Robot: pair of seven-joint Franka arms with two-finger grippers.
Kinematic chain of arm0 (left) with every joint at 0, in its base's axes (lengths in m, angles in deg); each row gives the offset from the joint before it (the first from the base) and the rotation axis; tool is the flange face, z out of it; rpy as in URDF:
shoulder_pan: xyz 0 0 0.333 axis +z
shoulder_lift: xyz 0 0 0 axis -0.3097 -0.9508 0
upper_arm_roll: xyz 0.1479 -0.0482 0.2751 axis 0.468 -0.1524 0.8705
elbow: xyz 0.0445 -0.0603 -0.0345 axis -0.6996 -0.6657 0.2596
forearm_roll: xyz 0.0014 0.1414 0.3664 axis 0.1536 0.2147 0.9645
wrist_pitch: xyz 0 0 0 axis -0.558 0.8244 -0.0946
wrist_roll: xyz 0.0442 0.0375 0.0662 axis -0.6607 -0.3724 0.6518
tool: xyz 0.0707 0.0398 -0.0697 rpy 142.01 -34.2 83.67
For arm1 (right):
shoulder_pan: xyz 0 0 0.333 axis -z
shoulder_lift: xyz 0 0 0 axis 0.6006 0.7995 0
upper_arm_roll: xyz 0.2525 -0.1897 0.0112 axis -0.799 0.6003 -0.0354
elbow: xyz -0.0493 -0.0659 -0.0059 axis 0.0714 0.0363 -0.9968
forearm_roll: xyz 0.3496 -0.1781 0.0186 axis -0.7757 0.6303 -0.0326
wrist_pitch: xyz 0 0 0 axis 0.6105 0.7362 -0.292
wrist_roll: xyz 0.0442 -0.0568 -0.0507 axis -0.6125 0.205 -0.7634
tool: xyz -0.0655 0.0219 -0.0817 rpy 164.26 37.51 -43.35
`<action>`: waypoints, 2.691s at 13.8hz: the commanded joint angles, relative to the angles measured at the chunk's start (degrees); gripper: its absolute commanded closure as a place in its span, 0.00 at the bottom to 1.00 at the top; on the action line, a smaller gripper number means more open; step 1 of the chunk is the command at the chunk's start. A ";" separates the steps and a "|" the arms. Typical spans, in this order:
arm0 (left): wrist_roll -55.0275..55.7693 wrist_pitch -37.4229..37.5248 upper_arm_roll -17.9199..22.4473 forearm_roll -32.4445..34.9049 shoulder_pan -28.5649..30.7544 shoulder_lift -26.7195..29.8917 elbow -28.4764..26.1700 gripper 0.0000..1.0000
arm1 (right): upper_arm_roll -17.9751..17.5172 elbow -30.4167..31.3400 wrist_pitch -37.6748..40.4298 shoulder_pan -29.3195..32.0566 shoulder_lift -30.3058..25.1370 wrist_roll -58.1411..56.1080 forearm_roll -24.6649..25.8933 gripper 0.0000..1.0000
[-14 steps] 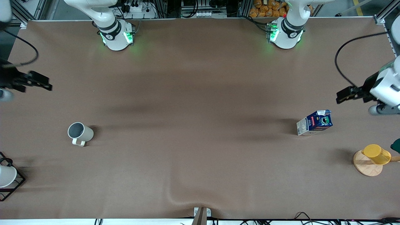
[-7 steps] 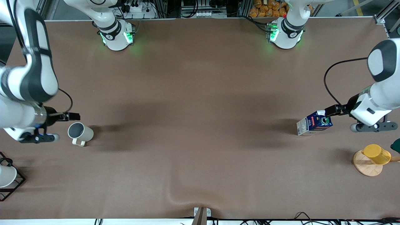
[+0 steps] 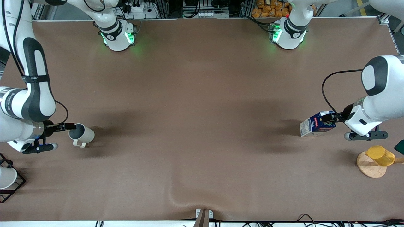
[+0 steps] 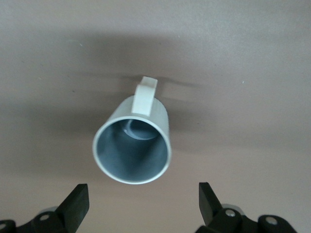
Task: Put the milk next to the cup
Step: 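Grasp the white mug with the right gripper while the left gripper grasps the carton, then carry the white mug with the right gripper toward the table middle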
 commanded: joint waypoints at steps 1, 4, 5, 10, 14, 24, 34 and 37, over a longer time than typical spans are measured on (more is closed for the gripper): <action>-0.56 -1.31 -0.14 1.37 0.68 -1.85 0.00 0.00 | -0.80 -1.12 -0.61 2.00 2.95 -2.52 0.05 0.00; -0.56 -1.49 -0.23 1.37 0.77 -2.29 -0.26 0.00 | -0.80 -1.04 -3.94 2.18 5.05 -2.78 0.05 0.00; -0.56 -1.49 -0.23 1.37 0.68 -2.56 -0.70 0.00 | -0.80 -1.12 -4.30 2.44 5.76 -3.39 -0.04 0.00; -0.64 -1.49 -0.23 1.37 0.77 -2.56 -1.67 0.00 | -0.89 -0.86 -7.11 2.09 8.05 -3.05 -0.30 0.00; -0.64 -1.49 -0.23 1.37 0.86 -3.08 -2.02 0.00 | -0.89 -0.68 -7.11 2.18 8.49 -3.05 -0.30 0.82; -0.64 -1.49 -0.14 1.37 0.77 -4.58 -2.02 0.11 | -0.89 -1.21 -6.77 2.01 7.97 -3.05 -2.58 1.00; -0.56 -1.23 -0.14 1.37 0.77 -4.58 -2.02 0.26 | -4.47 -7.98 -6.85 -11.61 7.43 -1.12 -6.60 1.00; -0.64 -1.23 -0.14 1.37 0.77 -4.58 -2.02 0.32 | -4.67 -8.07 -6.94 -18.80 7.61 12.03 -11.73 1.00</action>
